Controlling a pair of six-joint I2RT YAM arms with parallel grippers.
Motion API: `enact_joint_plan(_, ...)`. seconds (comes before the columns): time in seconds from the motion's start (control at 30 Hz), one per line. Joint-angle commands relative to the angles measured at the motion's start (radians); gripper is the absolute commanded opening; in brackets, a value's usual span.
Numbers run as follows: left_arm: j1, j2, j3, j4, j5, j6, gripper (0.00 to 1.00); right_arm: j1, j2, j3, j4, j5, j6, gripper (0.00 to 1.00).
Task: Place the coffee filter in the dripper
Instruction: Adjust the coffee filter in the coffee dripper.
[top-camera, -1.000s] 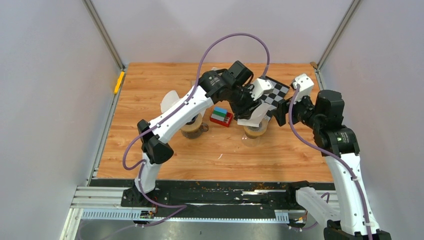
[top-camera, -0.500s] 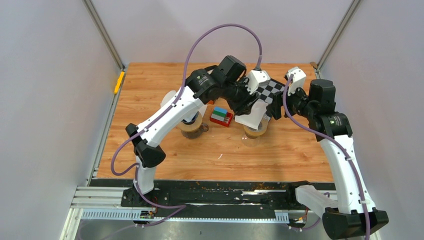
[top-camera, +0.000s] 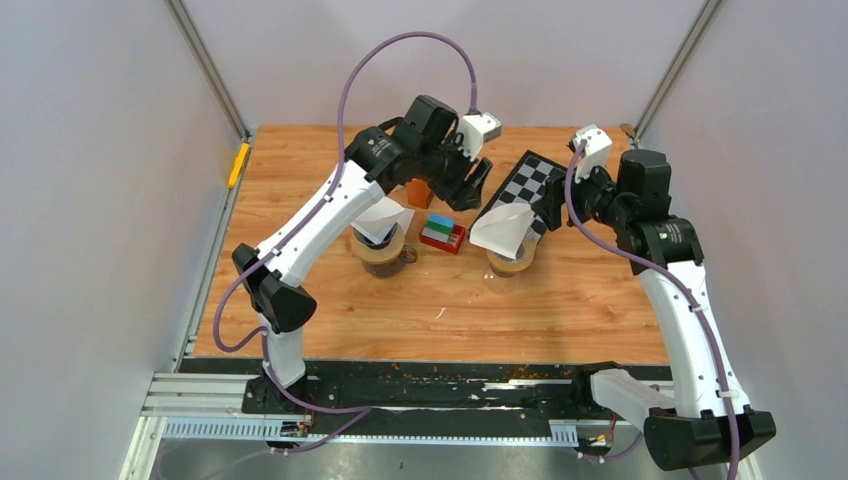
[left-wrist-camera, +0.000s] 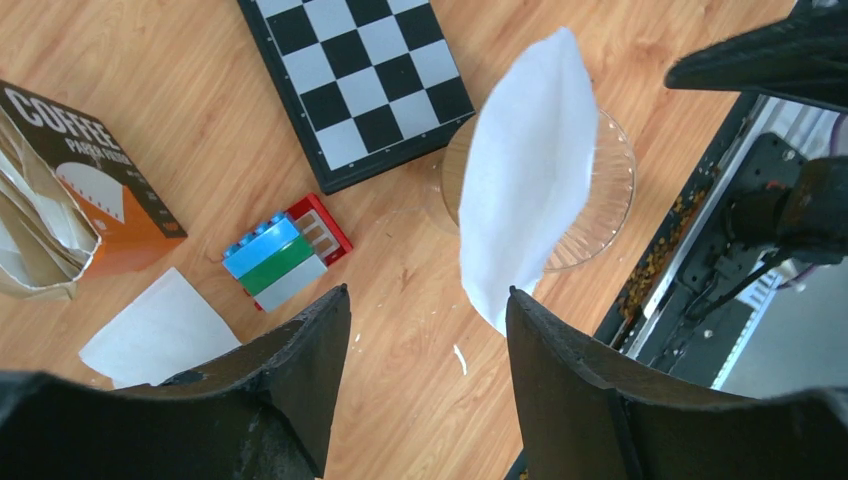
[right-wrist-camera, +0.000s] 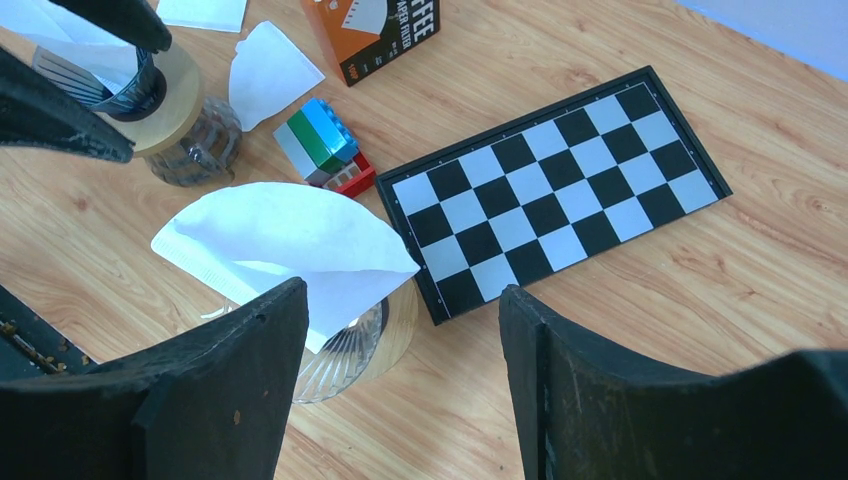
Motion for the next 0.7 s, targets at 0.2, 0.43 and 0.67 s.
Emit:
enact_joint_plan(0.2, 0.074, 0.031, -0.04, 0.079, 0.206, -0.145, 0.68, -0.004, 0.006, 0.048, 0.048, -0.007, -0.004, 0.69)
enact_joint_plan(0.43, 0.077, 0.071, -0.085, 0.109, 0.292, -0.184, 0.69, -0.004, -0.001, 0.038, 0.05, 0.004, -0.006, 0.69)
enact_joint_plan(0.67, 0.077, 0.087, -0.113, 0.132, 0.327, -0.21, 0.68, -0.004, -0.011, 0.029, 0.051, 0.008, -0.004, 0.69)
